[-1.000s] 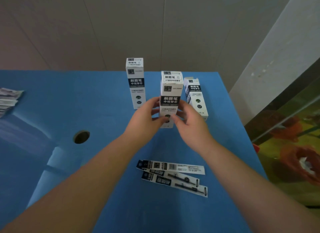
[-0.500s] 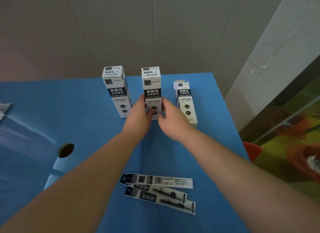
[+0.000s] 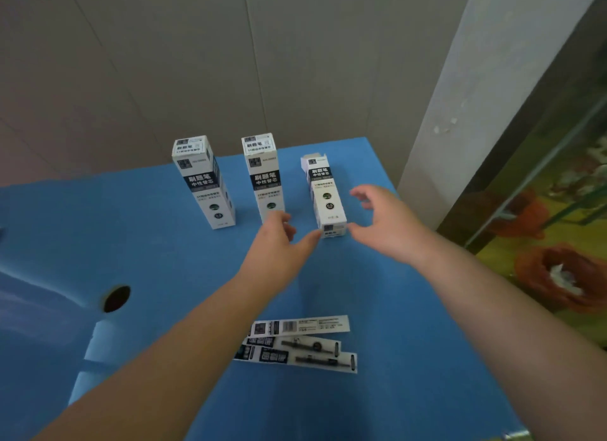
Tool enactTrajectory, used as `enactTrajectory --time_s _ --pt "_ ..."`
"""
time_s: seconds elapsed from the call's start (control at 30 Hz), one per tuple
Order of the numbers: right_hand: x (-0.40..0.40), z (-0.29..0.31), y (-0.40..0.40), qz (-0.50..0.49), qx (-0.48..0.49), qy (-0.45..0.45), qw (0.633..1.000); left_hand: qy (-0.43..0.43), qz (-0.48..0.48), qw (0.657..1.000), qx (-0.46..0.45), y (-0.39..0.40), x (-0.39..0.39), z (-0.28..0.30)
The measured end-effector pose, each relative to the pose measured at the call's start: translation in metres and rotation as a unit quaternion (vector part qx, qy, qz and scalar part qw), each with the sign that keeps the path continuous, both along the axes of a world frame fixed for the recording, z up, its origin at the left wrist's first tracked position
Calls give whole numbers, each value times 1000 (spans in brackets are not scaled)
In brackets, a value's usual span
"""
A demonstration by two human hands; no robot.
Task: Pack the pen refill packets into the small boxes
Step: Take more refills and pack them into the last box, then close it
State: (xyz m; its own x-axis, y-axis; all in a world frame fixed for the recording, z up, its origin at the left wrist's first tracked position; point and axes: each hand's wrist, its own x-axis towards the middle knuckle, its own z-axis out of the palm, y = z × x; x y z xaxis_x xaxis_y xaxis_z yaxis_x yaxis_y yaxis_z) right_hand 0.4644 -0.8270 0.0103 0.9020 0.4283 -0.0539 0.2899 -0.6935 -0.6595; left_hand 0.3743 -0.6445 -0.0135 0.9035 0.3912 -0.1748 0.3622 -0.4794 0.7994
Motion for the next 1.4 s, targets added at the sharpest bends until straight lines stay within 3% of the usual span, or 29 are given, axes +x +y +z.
enactTrajectory --time_s 0.13,0.27,0.37,0.67,0.83,1.17,1.4 --pt "-8 3 -37 -33 -77 -2 997 19 -58 998 16 -23 16 7" --pt "-18 2 -69 -56 -129 -6 990 9 -43 999 4 -38 47 10" --pt "-23 0 -85 -71 -135 6 988 -2 -5 1000 -4 -43 78 7" --pt "-19 -6 -100 -56 -111 10 992 132 84 986 56 -46 138 -18" --pt "-13 -11 -94 -40 -112 9 993 79 45 996 25 -59 127 -13" --pt "-22 -8 -62 -30 -123 11 992 -107 -94 989 -25 -54 7 14" --pt "-67 -10 -20 -5 -116 27 993 -165 -64 984 -36 1 -74 29"
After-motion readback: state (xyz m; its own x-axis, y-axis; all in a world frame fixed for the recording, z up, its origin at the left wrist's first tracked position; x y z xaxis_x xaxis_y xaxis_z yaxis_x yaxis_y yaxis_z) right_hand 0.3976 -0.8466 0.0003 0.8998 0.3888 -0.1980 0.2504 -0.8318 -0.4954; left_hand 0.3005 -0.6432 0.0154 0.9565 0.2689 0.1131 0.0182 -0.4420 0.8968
